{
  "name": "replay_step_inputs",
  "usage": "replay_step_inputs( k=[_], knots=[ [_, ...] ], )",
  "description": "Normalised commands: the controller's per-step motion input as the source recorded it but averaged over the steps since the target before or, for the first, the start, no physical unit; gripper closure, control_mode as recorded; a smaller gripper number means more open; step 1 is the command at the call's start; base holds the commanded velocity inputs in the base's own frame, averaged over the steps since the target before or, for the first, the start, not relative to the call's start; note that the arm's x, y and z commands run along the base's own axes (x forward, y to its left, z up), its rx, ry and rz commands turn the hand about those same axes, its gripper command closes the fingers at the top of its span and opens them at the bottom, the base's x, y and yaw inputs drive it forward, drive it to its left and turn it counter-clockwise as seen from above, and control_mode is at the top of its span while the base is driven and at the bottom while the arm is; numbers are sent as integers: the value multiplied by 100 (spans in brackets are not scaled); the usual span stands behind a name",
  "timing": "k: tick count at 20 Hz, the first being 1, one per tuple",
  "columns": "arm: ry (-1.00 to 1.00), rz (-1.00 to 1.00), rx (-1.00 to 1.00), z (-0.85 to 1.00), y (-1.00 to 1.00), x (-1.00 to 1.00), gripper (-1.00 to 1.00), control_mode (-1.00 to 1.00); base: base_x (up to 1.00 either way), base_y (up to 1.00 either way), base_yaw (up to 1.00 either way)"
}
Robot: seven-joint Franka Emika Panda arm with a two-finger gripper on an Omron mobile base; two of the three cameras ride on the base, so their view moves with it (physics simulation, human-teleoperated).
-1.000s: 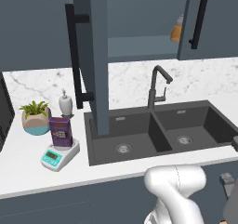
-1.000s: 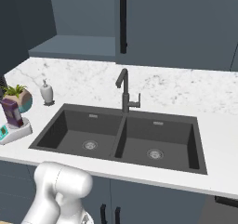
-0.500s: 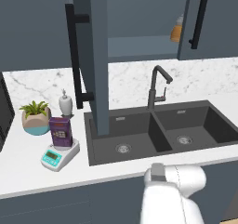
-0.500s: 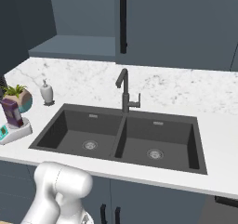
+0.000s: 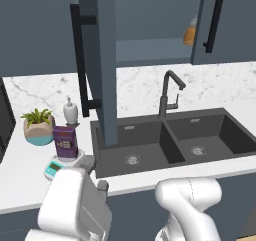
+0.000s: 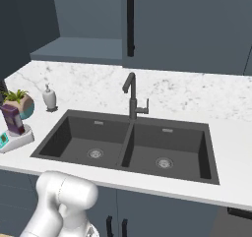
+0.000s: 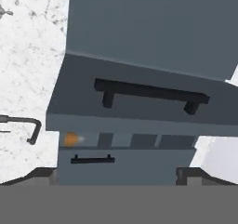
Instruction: Pick the cereal and place it on the digital scale for weighing, and close the cabinet.
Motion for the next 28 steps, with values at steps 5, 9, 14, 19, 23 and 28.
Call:
replay_step_inputs(
  k=[5,9,14,19,23,28],
  knots=[
    [-10,-3,0,-52,50,96,-100,-100,0,0,0],
    [-1,0,0,-62,11,100,-100,-100,0,0,0],
    [-16,0,0,-56,0,89,-100,-100,0,0,0],
    [-10,-3,5,29,0,54,-100,-100,0,0,0],
    [3,-6,6,69,-2,28,-100,-100,0,0,0],
    [10,-5,2,46,18,25,-100,-100,0,0,0]
  ],
)
